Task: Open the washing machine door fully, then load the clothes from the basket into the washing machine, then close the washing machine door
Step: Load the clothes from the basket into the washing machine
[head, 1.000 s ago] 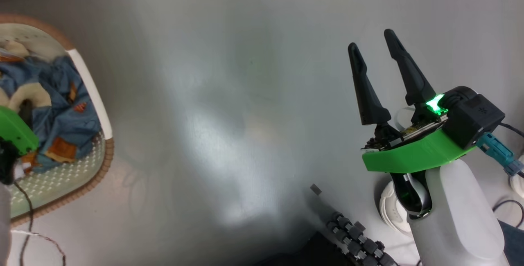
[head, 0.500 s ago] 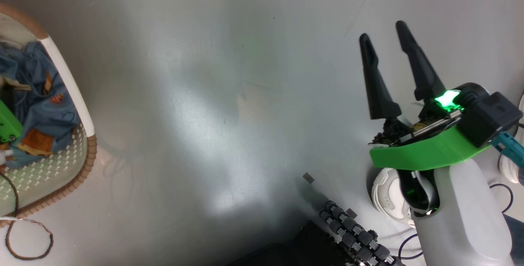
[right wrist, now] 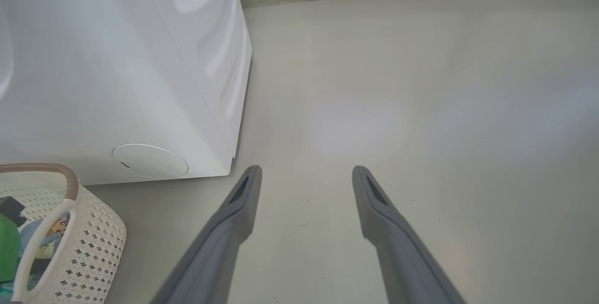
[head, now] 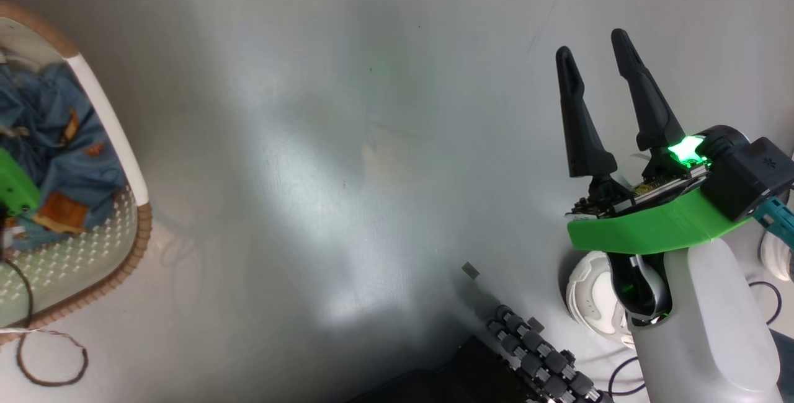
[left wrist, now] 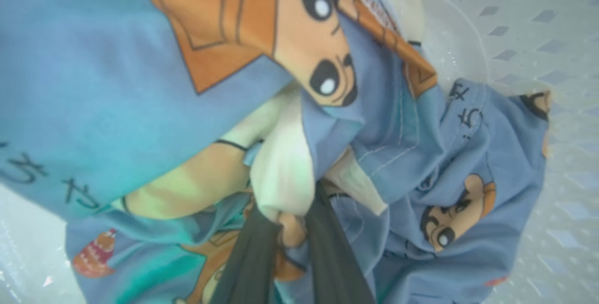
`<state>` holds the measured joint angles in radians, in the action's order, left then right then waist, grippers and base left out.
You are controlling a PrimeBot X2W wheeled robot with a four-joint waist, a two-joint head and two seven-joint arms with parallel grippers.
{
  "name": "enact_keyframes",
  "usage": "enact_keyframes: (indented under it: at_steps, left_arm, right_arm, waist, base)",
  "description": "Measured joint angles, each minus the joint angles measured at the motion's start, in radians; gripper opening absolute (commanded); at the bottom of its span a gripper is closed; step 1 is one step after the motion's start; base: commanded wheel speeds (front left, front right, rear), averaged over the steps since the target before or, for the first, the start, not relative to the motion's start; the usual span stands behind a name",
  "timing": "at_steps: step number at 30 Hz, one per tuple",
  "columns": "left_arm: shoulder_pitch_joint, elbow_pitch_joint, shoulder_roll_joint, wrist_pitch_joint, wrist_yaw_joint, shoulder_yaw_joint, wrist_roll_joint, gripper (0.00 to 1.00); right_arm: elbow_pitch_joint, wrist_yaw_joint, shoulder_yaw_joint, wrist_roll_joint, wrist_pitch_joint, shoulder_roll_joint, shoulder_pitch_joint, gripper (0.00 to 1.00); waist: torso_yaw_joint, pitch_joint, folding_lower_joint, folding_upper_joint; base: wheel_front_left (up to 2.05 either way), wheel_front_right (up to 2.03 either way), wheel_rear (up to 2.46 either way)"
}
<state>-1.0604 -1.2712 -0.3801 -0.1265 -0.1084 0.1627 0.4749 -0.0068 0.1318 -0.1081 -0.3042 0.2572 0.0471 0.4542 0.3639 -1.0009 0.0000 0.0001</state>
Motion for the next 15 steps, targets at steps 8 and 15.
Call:
enact_keyframes:
  at_steps: [8,15]
  left_arm:
    - [0.031,-0.005,0.064,0.088,-0.002,0.028,-0.001,0.0]
    - [0.096,-0.006,0.12,0.159,-0.012,0.041,0.002,0.0]
  right_arm:
    - [0.025,0.0,0.027,0.009,0.0,0.0,-0.001,1.0]
    - [0.045,0.0,0.056,0.033,0.0,0.001,-0.009,1.0]
  waist:
    - [-0.034,0.065,0.0,0.0]
    - [-0.07,0.137,0.0,0.0]
  base:
    - [0.0,0.0,0.0]
    - [0.0,0.0,0.0]
